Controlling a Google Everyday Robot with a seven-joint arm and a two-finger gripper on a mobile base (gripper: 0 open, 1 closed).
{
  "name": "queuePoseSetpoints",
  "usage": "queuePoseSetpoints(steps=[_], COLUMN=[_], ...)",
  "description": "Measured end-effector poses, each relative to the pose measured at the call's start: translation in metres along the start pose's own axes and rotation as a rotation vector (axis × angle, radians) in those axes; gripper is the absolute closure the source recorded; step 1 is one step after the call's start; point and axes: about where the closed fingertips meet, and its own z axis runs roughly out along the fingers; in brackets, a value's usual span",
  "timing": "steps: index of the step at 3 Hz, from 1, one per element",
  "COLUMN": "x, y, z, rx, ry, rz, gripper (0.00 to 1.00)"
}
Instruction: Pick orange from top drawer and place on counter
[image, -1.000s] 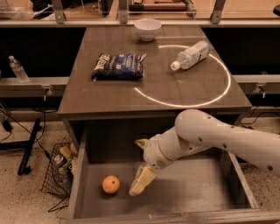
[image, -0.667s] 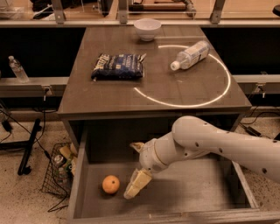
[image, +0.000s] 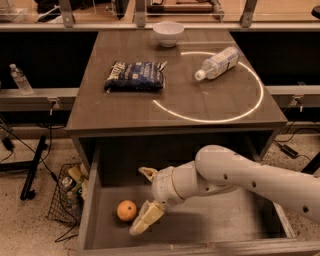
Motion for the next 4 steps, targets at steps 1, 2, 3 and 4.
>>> queuePoseSetpoints(steps=[1,2,3,4], x=[-0.001,0.0,-0.001,0.003], y=[0.003,-0.001,-0.002,0.001], z=[0.021,0.042,0.049,0.055], rx=[-0.012,-0.033,-0.042,-0.049], ry=[-0.026,-0.039,-0.049,-0.06], rz=[0.006,0.018,0.019,0.032], gripper=[0.0,0.0,0.0,0.19])
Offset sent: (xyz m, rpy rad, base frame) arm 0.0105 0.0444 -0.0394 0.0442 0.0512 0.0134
